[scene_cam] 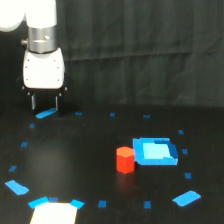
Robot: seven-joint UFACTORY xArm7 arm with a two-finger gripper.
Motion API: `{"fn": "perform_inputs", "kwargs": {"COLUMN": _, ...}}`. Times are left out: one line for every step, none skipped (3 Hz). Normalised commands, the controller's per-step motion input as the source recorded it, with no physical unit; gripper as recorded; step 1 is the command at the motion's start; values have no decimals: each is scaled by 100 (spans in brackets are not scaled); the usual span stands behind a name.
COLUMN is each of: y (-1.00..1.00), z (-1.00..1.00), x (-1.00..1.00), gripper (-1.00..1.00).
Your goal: Pick up the red object from the table
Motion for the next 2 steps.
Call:
{"fn": "perform_inputs", "kwargs": {"y": -100, "z": 7, "x": 46, "gripper": 100}}
{"fn": "perform_inputs", "kwargs": {"y": -98, "z": -17, "x": 100, "gripper": 96}}
